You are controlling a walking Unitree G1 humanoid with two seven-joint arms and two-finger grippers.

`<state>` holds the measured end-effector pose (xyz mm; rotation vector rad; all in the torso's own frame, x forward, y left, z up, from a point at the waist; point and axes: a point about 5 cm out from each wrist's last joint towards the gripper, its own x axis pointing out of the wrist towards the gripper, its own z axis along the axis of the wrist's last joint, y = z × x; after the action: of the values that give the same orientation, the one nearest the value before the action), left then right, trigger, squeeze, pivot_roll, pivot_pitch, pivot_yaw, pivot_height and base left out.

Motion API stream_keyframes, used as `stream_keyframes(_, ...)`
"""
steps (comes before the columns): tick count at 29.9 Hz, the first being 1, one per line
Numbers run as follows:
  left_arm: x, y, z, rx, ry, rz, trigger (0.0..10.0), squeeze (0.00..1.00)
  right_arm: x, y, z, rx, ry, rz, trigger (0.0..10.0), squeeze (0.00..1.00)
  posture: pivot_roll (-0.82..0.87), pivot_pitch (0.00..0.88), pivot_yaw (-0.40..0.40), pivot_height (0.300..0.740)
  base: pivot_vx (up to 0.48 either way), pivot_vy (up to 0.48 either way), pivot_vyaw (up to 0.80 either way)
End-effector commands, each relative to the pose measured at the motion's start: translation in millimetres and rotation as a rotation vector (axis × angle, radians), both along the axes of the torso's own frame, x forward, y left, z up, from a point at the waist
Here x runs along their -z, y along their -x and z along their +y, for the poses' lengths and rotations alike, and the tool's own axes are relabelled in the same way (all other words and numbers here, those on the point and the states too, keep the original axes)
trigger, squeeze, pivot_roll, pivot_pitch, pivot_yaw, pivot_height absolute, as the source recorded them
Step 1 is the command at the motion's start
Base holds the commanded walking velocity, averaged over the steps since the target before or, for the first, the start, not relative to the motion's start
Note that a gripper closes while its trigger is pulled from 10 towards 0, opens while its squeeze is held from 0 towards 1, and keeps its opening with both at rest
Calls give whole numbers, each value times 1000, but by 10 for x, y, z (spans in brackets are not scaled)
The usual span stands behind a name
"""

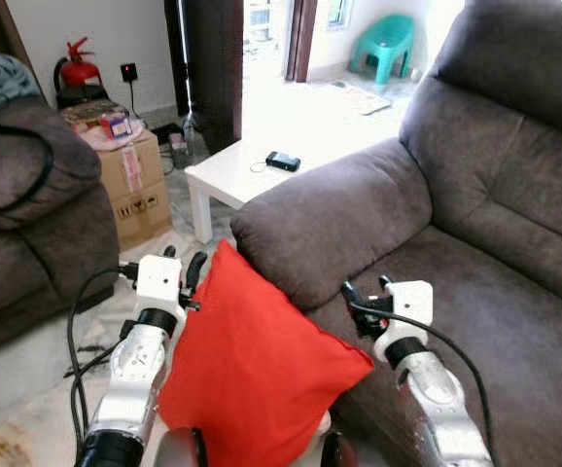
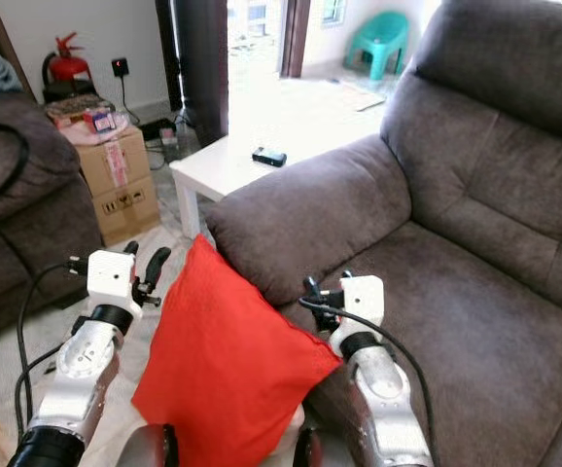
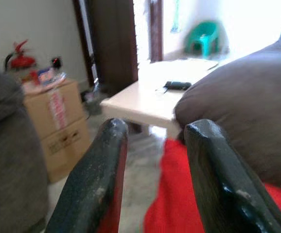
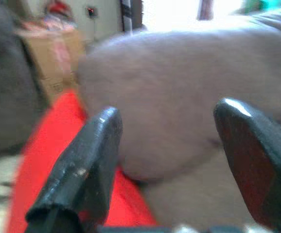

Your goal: Move the pillow to the sofa from floor

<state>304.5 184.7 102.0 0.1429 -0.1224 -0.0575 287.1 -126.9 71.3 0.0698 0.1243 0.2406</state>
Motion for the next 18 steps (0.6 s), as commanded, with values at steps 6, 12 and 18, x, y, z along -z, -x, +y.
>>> stream_keyframes(6,16,70,71,-27,74,23,10000,0,260,-86,-185,98,-49,176,10000,0,66,0,-106,593,0,0,0)
stream_keyframes(12,417,409,411,-133,11,165,10000,0,360,-261,-205,107,-44,253,10000,0,81,0,-116,593,0,0,0)
stream_keyframes(18,640,697,530,-190,1,252,10000,0,391,-321,-215,119,-54,286,10000,0,121,0,-134,593,0,0,0)
